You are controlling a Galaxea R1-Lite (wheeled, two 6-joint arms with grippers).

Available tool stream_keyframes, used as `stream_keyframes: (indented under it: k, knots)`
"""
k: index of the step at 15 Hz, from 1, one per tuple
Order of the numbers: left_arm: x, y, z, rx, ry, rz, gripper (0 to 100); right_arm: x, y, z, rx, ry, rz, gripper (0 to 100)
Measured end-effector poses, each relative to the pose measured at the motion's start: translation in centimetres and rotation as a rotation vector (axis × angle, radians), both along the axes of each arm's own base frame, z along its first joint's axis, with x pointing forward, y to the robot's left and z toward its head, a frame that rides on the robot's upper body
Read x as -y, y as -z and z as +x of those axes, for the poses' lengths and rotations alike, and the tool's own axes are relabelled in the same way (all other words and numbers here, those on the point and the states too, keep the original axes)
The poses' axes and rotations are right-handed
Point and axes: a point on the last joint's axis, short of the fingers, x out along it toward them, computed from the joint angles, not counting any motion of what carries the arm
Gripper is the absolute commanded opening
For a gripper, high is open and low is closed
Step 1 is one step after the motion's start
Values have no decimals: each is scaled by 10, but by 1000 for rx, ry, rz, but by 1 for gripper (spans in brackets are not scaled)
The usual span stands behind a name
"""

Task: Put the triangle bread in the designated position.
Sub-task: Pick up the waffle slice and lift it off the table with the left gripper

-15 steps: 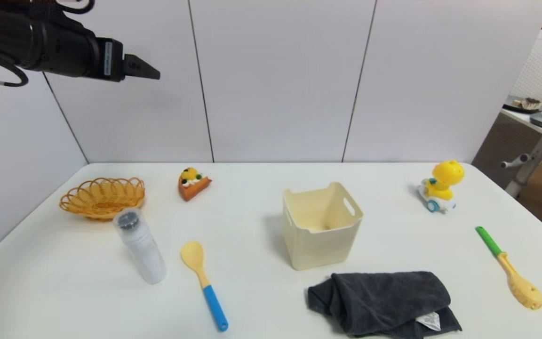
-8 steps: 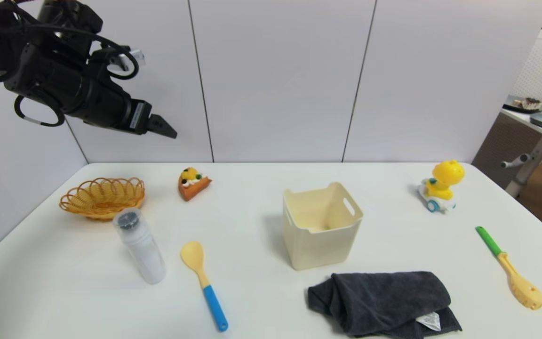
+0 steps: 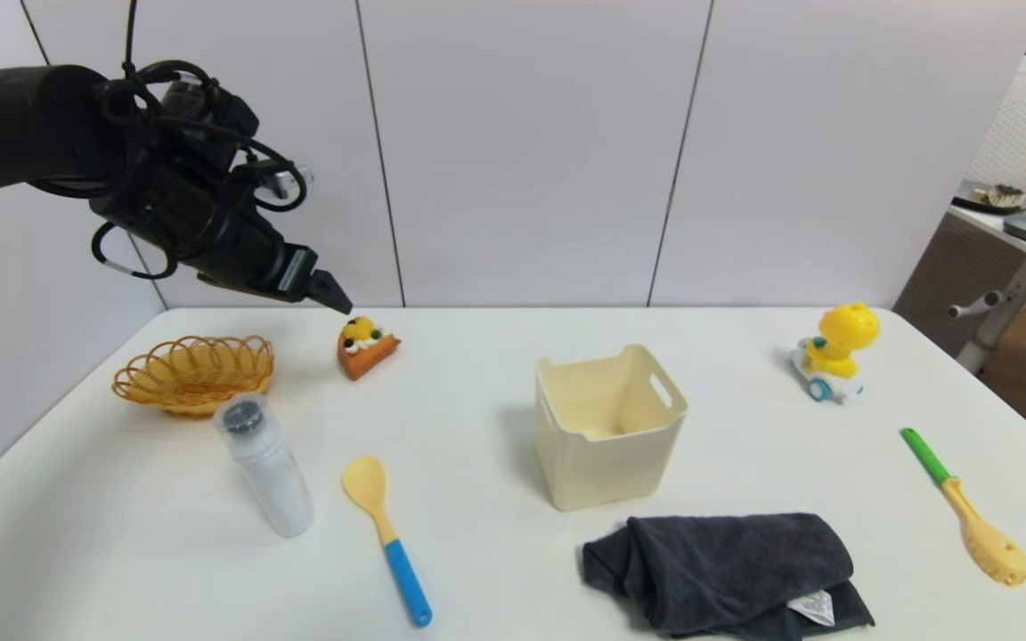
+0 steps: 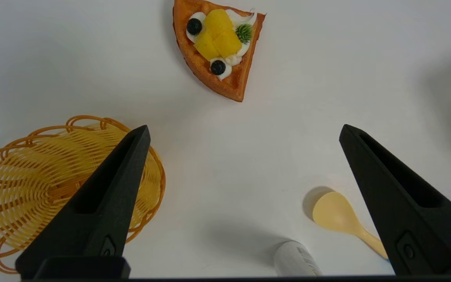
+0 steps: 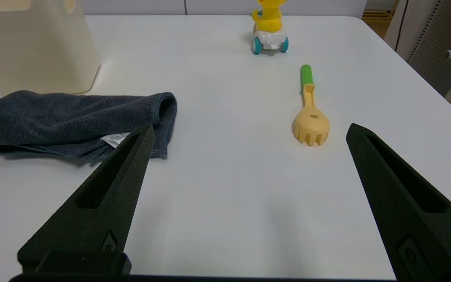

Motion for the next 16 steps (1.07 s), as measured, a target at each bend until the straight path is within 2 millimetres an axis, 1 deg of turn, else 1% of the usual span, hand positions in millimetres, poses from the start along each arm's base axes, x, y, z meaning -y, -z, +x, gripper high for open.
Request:
stream_keyframes:
  k: [3, 7, 9, 13, 16]
  knots:
    - [3, 17, 18, -1, 1, 4, 100, 0, 0, 0, 0, 1, 0, 100]
    - [7, 39, 43, 42, 0, -3, 100, 0, 0, 0, 0, 0, 0, 100]
    - [9, 49, 53, 54, 0, -5, 100, 0, 0, 0, 0, 0, 0, 100]
    - [11, 70, 64, 22, -3, -4, 100, 0, 0, 0, -1, 0, 0, 100]
    - [12, 80, 69, -2, -3, -2, 100, 0, 0, 0, 0, 0, 0, 100]
